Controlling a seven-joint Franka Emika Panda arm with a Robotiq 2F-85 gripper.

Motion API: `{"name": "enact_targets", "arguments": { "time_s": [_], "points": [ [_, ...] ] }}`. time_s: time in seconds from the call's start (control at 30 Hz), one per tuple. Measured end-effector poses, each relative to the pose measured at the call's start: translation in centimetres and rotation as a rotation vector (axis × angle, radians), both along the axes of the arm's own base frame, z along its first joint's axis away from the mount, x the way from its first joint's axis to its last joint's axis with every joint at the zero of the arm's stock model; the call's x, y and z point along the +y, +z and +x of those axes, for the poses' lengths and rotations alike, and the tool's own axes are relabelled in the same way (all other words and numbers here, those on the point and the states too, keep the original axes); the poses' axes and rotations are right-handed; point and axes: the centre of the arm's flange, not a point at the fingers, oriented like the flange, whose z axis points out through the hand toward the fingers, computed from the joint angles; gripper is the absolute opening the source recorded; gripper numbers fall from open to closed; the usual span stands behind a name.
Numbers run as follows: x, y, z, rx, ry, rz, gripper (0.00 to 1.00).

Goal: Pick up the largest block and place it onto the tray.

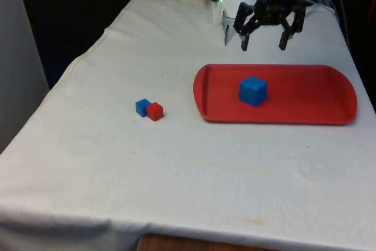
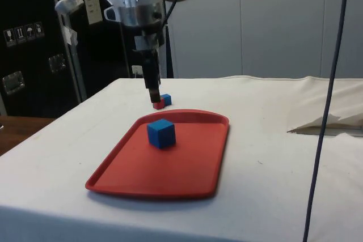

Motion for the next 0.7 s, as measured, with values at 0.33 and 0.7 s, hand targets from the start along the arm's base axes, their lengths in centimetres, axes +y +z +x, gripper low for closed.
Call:
{"name": "enact_targets", "arguments": {
  "time_s": [0.33, 0.7],
  "points": [
    [0.4, 3.6, 0.1, -0.029, 0.002, 0.020, 1.00],
    [0.3, 7.6, 0.3, -0.057, -0.003, 0.038, 1.00]
  ]
}}
